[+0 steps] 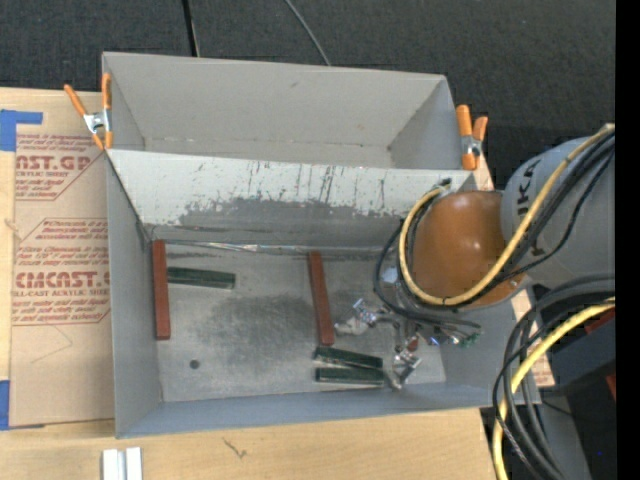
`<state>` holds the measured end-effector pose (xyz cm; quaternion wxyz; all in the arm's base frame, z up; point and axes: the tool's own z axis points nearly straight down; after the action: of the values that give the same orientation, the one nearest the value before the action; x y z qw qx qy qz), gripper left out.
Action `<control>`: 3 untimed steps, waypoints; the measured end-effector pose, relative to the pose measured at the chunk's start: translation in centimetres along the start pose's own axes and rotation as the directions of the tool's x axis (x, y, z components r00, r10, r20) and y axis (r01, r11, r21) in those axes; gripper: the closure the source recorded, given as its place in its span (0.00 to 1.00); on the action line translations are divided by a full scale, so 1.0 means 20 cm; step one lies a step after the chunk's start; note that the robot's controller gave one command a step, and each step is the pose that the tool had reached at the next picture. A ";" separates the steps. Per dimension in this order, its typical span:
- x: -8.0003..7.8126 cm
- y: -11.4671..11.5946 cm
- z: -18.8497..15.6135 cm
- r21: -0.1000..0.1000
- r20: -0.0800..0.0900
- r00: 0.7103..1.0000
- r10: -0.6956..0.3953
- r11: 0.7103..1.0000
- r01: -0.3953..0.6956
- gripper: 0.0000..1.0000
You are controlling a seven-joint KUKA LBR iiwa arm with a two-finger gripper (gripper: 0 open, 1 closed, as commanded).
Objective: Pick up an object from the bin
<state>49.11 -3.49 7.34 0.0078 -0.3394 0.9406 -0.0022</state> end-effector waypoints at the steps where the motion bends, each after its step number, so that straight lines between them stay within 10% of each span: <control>1: -0.14 0.23 -0.01 0.000 0.001 0.898 0.440 0.898 -0.440 1.00; 2: -0.14 0.23 -0.01 0.000 0.001 0.898 0.440 0.898 -0.440 1.00; 3: -0.25 0.23 -1.02 -0.002 -0.018 0.881 0.472 0.881 -0.472 1.00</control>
Offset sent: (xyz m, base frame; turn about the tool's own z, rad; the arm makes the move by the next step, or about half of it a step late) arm 0.0000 0.0000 0.0000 0.0000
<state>49.74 3.15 27.84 -0.0011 -0.1002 0.9950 0.0000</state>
